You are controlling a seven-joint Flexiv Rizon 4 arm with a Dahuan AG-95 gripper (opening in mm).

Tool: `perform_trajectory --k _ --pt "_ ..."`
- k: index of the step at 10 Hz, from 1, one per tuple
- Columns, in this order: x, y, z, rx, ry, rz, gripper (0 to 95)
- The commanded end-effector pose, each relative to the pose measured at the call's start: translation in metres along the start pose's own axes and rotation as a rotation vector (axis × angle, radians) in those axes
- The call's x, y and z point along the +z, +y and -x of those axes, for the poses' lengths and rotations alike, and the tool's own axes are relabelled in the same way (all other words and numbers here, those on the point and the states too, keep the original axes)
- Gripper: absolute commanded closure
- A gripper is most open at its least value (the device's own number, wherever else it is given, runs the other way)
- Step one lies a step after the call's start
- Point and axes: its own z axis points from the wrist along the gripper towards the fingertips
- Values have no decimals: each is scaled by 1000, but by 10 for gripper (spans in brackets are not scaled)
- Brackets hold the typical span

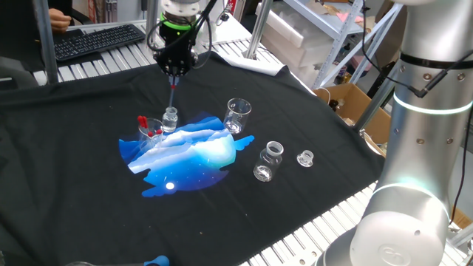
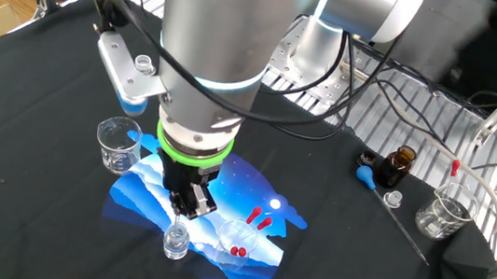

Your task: Transfer liquid using a dropper

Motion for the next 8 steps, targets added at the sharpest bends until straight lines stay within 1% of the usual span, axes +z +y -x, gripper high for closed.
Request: perform_trajectory --k 1,2,5,6,8 --pt "3 0 0 -9 -5 2 950" --pt "4 0 1 -11 -5 2 950" --pt "15 0 0 -27 0 6 950" --pt "18 1 -1 -30 11 5 950" --pt "23 1 -1 -29 24 14 950"
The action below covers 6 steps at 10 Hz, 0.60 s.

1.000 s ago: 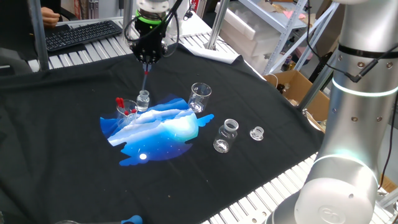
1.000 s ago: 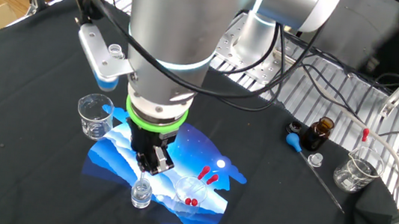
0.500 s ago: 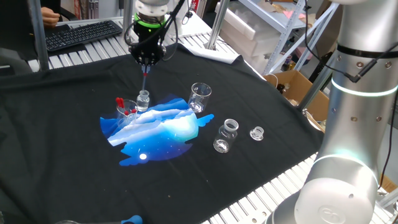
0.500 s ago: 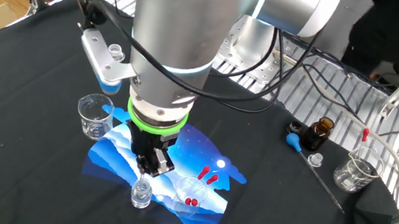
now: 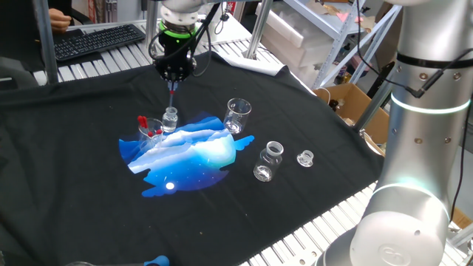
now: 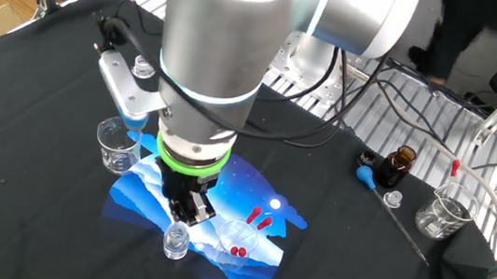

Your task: Transfer liquid using a dropper

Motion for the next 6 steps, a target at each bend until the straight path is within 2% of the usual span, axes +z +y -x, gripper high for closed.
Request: perform_trajectory --k 1,6 --pt "5 0 0 0 7 3 950" --pt "12 0 -2 -3 52 8 950"
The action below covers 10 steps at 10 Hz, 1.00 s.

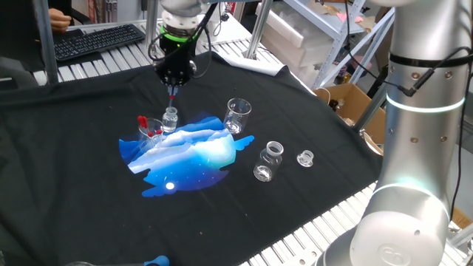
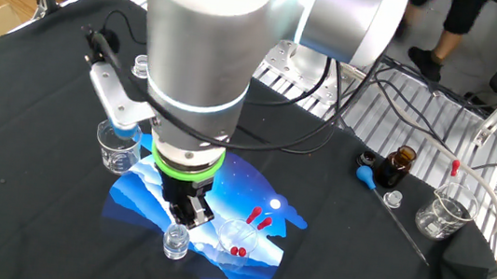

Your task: Transfer liquid using a dropper

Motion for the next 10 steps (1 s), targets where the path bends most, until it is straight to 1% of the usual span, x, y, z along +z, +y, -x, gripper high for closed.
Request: perform_trajectory --k 1,3,5,6,7,8,10 --pt "2 1 1 -5 13 2 950" --pt "4 1 1 -11 16 1 950" --pt "6 1 1 -14 34 2 950" --pt "6 1 1 -14 37 1 950" --pt "7 1 1 -13 60 -8 950" --pt "7 1 1 -13 73 -11 950" --pt "8 1 1 -15 82 -17 950"
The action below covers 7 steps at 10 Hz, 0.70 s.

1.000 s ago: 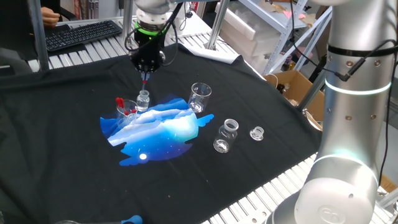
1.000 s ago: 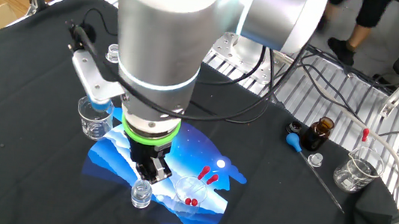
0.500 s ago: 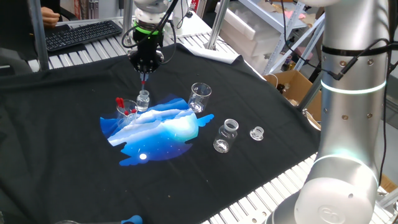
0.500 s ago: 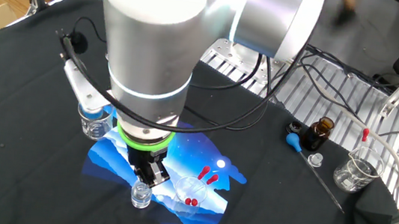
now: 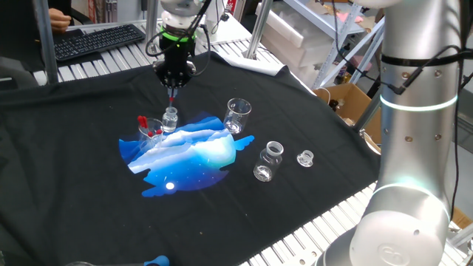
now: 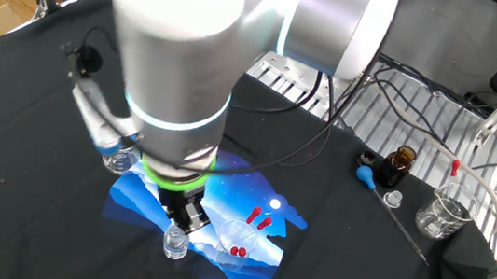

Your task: Transfer liquid using a dropper

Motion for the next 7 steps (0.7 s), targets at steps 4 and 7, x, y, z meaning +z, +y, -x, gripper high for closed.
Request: perform_trajectory --k 4,7 --pt "3 -1 0 -6 27 -23 950" --pt "2 0 3 -6 49 -27 950"
